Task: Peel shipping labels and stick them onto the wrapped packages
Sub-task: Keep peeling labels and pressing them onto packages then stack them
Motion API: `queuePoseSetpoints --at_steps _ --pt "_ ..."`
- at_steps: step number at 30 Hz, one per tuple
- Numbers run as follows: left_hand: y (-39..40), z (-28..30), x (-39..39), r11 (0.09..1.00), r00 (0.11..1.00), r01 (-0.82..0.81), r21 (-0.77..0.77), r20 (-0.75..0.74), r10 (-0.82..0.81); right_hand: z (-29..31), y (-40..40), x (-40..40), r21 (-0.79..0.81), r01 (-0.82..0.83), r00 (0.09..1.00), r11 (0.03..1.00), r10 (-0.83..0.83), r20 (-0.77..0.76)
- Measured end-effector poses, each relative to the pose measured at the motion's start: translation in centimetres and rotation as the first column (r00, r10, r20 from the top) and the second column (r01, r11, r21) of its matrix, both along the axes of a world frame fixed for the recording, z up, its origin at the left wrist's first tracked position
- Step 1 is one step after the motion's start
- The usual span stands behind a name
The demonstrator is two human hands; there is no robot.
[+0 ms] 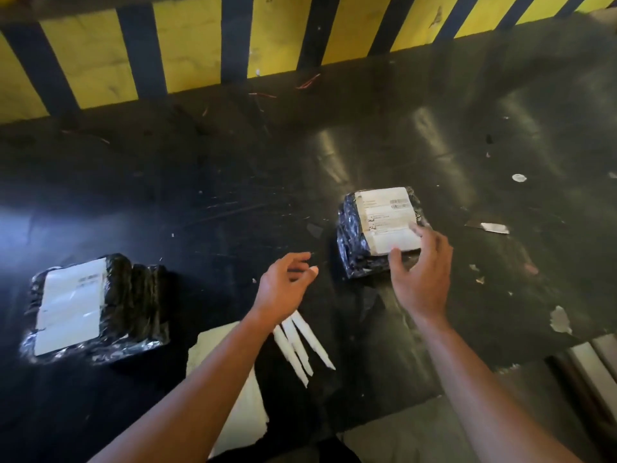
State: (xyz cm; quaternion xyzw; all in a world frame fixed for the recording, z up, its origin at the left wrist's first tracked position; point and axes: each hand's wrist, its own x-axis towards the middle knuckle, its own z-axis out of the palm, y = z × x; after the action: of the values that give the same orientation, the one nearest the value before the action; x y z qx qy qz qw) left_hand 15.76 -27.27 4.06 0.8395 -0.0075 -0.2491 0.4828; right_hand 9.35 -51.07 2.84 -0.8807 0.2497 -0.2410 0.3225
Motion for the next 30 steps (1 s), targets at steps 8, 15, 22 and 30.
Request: queuePoseSetpoints --at_steps 8,15,22,30 --pt "18.6 -1.9 -10.2 0.914 0.924 -0.362 0.182 -0.058 0.378 -4.1 15.4 -8.2 0.45 -0.35 0.826 0.822 0.497 -0.264" --pt "25.0 -7.2 -17.3 0.823 0.82 -0.415 0.387 -0.233 0.523 -8.6 23.6 -10.9 0.589 -0.231 0.637 0.774 0.578 -0.51" --pt "24.2 -10.1 -17.5 0.889 0.856 -0.327 0.32 -0.299 0.422 -9.4 26.3 -9.0 0.656 0.098 0.729 0.748 0.396 -0.559" --pt "24.8 -10.8 -17.0 0.913 0.853 -0.282 0.295 -0.359 0.379 -8.5 24.8 -9.2 0.74 0.235 0.723 0.63 0.395 -0.567"
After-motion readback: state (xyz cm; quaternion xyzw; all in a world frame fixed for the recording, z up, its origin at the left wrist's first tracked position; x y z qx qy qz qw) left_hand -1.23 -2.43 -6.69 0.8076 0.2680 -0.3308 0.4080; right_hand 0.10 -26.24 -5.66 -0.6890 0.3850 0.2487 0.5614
